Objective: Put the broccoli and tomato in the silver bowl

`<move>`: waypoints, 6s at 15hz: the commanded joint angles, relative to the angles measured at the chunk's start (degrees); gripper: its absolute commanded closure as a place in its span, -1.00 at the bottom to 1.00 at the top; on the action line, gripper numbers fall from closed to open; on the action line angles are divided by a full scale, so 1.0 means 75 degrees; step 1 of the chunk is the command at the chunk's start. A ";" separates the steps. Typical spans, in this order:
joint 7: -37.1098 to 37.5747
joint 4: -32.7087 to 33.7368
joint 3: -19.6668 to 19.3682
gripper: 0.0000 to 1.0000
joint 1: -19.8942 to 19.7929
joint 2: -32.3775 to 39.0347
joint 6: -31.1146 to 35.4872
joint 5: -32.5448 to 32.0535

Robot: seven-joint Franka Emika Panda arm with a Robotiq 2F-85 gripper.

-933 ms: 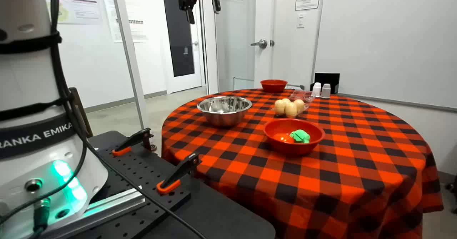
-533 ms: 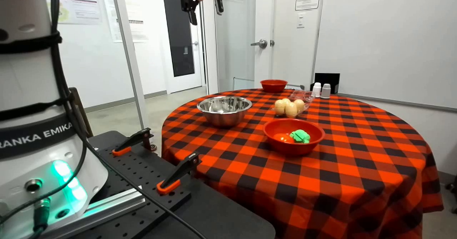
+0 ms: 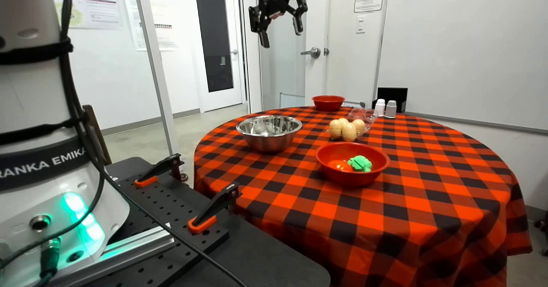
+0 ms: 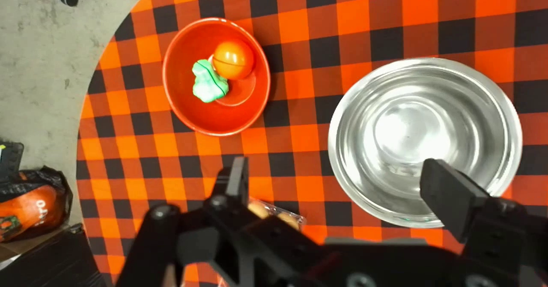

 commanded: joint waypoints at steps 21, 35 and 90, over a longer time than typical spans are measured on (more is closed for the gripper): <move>-0.0409 0.1871 -0.1928 -1.00 -0.0885 0.4676 0.2185 -0.0286; 0.0378 0.2263 -0.2258 -0.99 -0.0648 0.5837 0.2258 -0.0396; 0.1490 0.1754 -0.0536 0.46 0.1192 0.4597 0.1424 0.1615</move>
